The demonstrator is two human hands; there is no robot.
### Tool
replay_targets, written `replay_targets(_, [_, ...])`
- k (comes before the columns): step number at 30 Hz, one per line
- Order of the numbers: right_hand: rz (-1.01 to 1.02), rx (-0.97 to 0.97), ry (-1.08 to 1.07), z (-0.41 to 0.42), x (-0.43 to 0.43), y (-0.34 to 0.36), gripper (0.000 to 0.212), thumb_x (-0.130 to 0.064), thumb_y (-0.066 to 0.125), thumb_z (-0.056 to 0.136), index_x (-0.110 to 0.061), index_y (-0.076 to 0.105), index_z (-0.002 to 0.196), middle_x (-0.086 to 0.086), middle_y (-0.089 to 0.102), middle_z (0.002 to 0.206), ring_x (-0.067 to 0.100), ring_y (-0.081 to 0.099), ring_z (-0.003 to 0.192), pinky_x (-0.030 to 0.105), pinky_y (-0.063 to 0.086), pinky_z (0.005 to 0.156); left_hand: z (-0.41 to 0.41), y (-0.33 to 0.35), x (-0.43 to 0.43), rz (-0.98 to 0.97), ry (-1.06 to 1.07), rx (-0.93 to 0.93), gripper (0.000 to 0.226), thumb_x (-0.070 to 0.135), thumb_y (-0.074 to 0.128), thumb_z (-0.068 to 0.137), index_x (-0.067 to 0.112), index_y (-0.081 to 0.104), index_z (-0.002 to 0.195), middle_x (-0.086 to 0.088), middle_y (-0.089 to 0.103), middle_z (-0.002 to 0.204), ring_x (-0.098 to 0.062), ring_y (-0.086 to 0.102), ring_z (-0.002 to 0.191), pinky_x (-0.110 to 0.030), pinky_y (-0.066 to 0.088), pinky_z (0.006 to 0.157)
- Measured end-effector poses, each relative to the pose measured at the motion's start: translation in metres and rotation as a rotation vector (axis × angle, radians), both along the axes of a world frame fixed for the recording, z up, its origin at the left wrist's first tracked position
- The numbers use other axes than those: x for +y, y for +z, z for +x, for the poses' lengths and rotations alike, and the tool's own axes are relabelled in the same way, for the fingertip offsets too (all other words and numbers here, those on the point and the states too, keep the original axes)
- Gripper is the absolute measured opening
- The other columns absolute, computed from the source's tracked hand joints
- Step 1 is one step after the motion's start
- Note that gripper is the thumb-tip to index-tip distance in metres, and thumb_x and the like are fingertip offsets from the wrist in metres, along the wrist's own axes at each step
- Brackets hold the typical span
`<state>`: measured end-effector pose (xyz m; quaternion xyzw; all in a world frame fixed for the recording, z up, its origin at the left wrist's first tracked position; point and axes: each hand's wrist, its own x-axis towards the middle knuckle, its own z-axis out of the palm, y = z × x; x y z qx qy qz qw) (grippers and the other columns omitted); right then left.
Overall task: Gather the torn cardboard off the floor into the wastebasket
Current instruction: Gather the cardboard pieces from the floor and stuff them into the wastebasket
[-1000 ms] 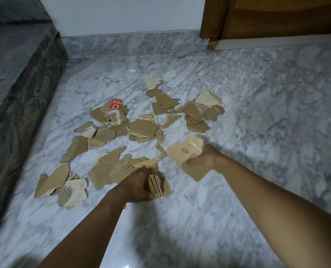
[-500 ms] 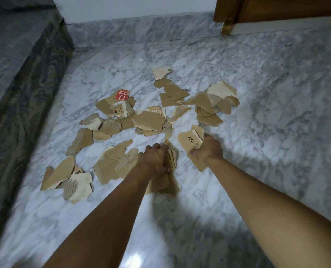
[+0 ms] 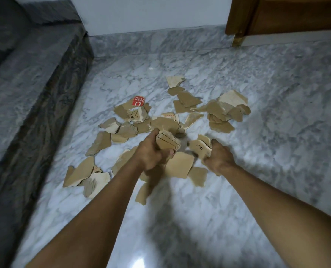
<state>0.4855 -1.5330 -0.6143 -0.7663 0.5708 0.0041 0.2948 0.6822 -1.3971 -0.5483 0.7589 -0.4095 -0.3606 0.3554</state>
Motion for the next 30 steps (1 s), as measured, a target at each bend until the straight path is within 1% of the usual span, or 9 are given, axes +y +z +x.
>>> replay_targets(3, [0.023,-0.011,0.016,-0.004,0.001,0.009,0.038,-0.025,0.077,0.073,-0.019,0.054,0.103,0.006,0.069,0.102,0.03,0.066,0.099,0.029,0.05,0.071,0.019,0.009,0.022,-0.016,0.078,0.124,0.043,0.016,0.08,0.071,0.019,0.051,0.104,-0.008,0.07,0.101,-0.032,0.067,0.096,-0.045,0.055,0.086])
replay_targets(8, [0.351,-0.177,0.025,-0.015,0.0,0.034,0.042,-0.014,0.086,0.069,-0.023,0.066,0.105,-0.002,0.069,0.097,0.015,0.064,0.088,0.023,0.049,0.065,0.037,0.014,0.061,-0.041,0.221,0.228,0.042,-0.006,0.072,0.081,0.008,0.045,0.11,-0.008,0.066,0.094,-0.022,0.062,0.085,-0.033,0.053,0.071])
replay_targets(11, [0.423,0.045,0.23,-0.009,0.007,0.039,0.065,-0.029,0.091,0.056,-0.027,0.063,0.115,-0.003,0.068,0.105,0.018,0.066,0.098,0.03,0.055,0.081,0.044,0.008,0.082,0.035,0.156,0.139,0.045,-0.012,0.071,0.079,0.005,0.042,0.109,-0.01,0.062,0.096,-0.018,0.059,0.083,-0.028,0.051,0.066])
replay_targets(14, [0.318,0.205,0.319,0.004,0.025,0.017,0.078,-0.039,0.089,0.047,-0.033,0.062,0.12,-0.001,0.062,0.116,0.022,0.063,0.108,0.036,0.056,0.091,0.05,-0.001,0.105,0.118,0.073,0.091,0.046,-0.022,0.066,0.077,0.001,0.04,0.107,-0.013,0.058,0.093,-0.009,0.062,0.07,-0.019,0.049,0.056])
replay_targets(17, [0.114,0.238,0.288,0.012,0.046,0.011,0.08,-0.046,0.08,0.04,-0.038,0.057,0.117,-0.004,0.059,0.115,0.02,0.062,0.108,0.029,0.055,0.09,0.051,-0.011,0.124,0.217,0.016,-0.037,0.049,-0.008,0.073,0.075,0.017,0.042,0.103,-0.008,0.062,0.091,-0.017,0.057,0.081,-0.017,0.044,0.063])
replay_targets(20, [0.2,0.201,0.264,0.011,0.043,0.004,0.082,-0.041,0.089,0.046,-0.034,0.047,0.115,-0.008,0.065,0.107,0.021,0.066,0.105,0.03,0.055,0.084,0.049,-0.018,0.134,0.347,-0.01,-0.15,0.065,0.009,0.079,0.071,0.029,0.035,0.113,-0.007,0.067,0.095,-0.024,0.063,0.088,-0.029,0.044,0.071])
replay_targets(23, [0.217,0.23,0.319,0.006,0.04,0.009,0.073,-0.044,0.093,0.049,-0.032,0.055,0.11,-0.006,0.068,0.102,0.022,0.067,0.103,0.031,0.055,0.081,0.048,-0.02,0.135,0.401,-0.053,-0.163,0.079,0.015,0.087,0.061,0.031,0.04,0.122,0.0,0.067,0.103,-0.023,0.061,0.097,-0.029,0.046,0.082])
replay_targets(27, [0.235,0.2,0.395,0.021,0.034,0.026,0.06,-0.04,0.094,0.058,-0.021,0.061,0.104,-0.007,0.066,0.102,0.013,0.062,0.093,0.025,0.05,0.078,0.056,-0.015,0.134,0.388,-0.084,-0.103,0.045,0.011,0.087,0.057,0.028,0.07,0.096,0.01,0.073,0.084,-0.008,0.067,0.082,-0.013,0.048,0.071])
replay_targets(30, [0.091,0.145,0.433,0.043,0.031,0.032,0.068,-0.04,0.093,0.056,-0.014,0.063,0.112,-0.001,0.062,0.113,0.018,0.061,0.104,0.029,0.053,0.087,0.062,-0.012,0.134,0.368,-0.127,-0.032,0.039,0.009,0.086,0.056,0.034,0.074,0.084,0.01,0.076,0.081,-0.005,0.071,0.077,-0.02,0.051,0.067])
